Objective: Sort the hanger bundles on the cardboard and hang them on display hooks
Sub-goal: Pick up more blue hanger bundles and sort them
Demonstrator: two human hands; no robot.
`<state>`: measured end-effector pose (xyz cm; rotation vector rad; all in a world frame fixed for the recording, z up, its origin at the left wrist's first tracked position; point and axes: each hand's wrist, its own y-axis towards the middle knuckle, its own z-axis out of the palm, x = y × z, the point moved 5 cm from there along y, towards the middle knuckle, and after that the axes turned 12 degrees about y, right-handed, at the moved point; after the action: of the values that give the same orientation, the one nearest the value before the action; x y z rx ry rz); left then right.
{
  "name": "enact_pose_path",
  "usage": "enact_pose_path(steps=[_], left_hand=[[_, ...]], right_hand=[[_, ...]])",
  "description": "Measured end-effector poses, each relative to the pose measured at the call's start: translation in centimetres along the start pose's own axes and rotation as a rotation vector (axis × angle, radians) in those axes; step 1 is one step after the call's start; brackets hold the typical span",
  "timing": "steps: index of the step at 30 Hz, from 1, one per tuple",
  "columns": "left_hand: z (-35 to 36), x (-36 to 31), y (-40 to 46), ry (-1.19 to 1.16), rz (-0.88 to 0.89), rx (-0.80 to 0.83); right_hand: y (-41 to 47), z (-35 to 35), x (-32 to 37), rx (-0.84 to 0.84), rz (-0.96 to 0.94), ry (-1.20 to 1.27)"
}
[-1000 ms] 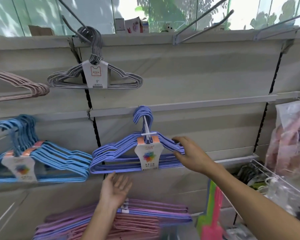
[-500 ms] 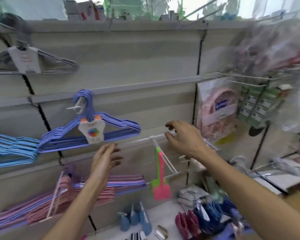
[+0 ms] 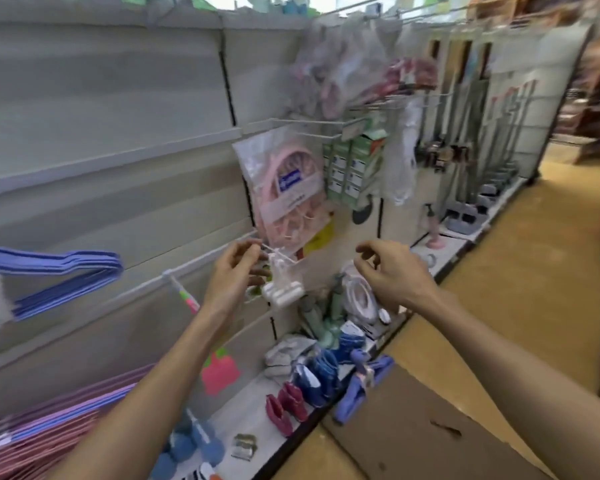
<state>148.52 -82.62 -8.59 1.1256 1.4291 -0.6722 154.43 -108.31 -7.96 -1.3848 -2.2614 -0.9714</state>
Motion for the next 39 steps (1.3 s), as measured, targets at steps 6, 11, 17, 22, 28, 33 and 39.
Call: enact_pose_path(steps=[6, 11, 17, 22, 28, 33, 39], left_hand=[[7.7, 0.5, 3.1, 0.032, 0.041, 0.18], [14.7, 3.2, 6.8, -0.011, -0.02, 0.333], [22.2, 9.4, 12.5, -0.048, -0.155, 0.471], [27.5, 15.2, 16.7, -0.11, -0.295, 0.525], [32.4, 25.6, 17.9, -0.037, -0.416, 0.559], [35.3, 37.4, 17.5, 0.14, -0.453, 0.538], [39.2, 53.3, 17.0, 0.316, -0.418, 0.599]], right_hand=[[-1.7, -1.2, -6.8, -0.007, 0.181, -0.023], [-2.6, -0.3, -12.7, -0.016, 0.36, -0.051], [-2.8, 3.2, -20.1, -0.03, 0.602, -0.031], [-3.4, 7.0, -25.7, -0.041, 0.777, 0.008], [-5.2, 12.8, -34.2, -0.054, 0.912, 0.069], [-7.7, 21.0, -42.4, -0.042, 0.941, 0.13], [-12.1, 33.6, -53.3, -0.028, 0.977, 0.292]])
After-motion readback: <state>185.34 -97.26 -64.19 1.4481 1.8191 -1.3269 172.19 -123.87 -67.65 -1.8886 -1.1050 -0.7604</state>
